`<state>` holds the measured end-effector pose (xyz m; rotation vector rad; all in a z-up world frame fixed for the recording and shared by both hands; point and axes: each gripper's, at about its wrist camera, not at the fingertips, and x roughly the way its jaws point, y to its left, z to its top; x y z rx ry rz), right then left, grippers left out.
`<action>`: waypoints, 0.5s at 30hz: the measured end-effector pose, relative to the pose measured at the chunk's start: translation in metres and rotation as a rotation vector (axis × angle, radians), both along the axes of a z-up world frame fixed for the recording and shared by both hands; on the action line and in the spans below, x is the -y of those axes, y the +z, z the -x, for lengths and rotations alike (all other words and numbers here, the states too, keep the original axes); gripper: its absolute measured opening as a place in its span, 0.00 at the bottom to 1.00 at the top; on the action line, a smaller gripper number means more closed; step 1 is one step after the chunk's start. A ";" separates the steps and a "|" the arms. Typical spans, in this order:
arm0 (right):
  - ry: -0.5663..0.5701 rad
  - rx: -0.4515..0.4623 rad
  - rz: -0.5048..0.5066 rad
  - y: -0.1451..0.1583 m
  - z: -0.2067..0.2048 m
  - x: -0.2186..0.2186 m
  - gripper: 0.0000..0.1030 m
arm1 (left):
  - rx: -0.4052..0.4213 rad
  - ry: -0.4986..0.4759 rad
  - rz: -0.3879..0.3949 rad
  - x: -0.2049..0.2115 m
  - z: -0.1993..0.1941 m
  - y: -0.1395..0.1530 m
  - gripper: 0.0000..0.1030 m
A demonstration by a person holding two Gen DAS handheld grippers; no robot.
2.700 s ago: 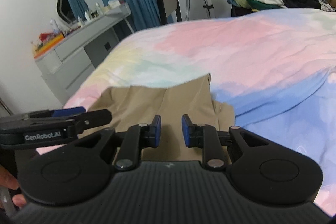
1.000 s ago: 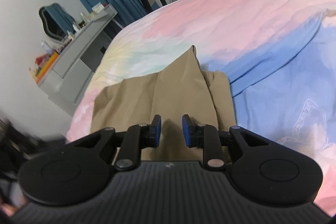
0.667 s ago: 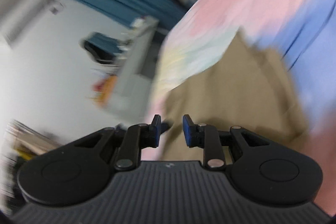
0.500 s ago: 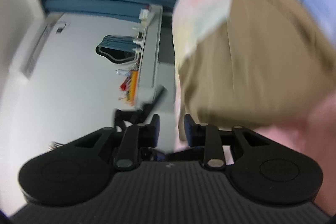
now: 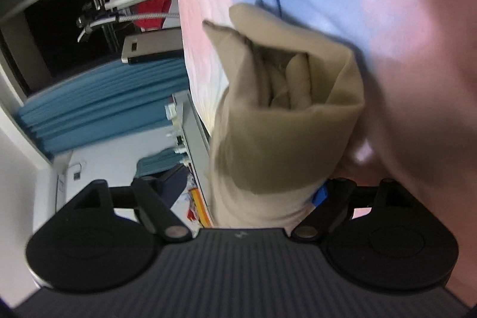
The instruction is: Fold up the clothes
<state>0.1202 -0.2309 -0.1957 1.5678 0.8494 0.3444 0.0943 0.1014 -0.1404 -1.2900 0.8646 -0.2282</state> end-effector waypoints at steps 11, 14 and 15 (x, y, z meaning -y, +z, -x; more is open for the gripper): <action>0.003 0.085 0.183 0.018 -0.003 0.005 0.42 | -0.047 0.058 0.020 -0.004 -0.016 -0.024 0.61; 0.006 0.127 0.222 0.026 -0.001 0.007 0.40 | -0.021 0.054 0.008 -0.009 -0.014 -0.018 0.53; 0.001 0.127 0.223 0.030 0.001 0.010 0.40 | -0.013 0.049 0.000 -0.008 -0.015 -0.015 0.51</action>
